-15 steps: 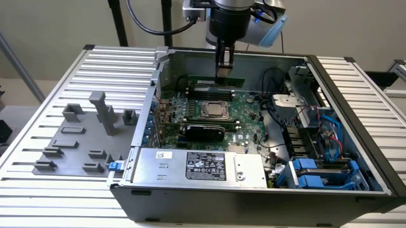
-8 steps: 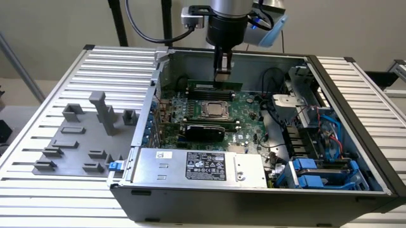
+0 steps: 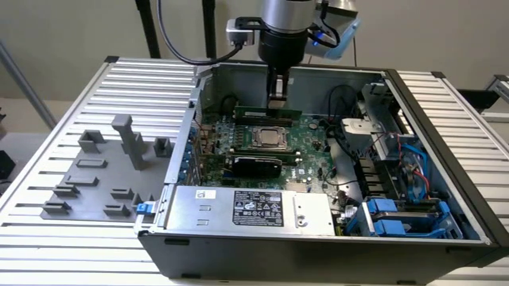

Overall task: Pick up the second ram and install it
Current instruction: 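Insert the second ram into the second slot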

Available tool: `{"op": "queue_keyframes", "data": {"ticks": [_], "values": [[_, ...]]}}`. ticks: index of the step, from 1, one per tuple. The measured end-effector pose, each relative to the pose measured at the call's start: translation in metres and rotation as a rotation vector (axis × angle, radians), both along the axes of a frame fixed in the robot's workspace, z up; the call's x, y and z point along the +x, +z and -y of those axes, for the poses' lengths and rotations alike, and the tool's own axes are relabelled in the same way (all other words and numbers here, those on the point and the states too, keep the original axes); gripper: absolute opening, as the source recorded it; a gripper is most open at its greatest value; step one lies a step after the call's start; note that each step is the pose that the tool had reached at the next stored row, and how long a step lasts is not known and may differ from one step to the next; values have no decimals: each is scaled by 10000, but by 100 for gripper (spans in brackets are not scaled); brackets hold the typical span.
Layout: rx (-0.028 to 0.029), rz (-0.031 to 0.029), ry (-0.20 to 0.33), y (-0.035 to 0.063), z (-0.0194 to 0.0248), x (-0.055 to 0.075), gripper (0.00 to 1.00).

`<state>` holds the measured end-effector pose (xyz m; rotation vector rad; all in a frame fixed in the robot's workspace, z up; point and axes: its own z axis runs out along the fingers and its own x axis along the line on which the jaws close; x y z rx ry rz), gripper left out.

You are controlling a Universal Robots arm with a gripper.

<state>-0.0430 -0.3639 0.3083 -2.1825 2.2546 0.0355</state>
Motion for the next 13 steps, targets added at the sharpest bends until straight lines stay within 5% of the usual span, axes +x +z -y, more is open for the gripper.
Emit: {"op": "queue_keyframes", "data": {"ticks": [13], "values": [[1, 32, 2, -237, 62, 0, 0]]}}
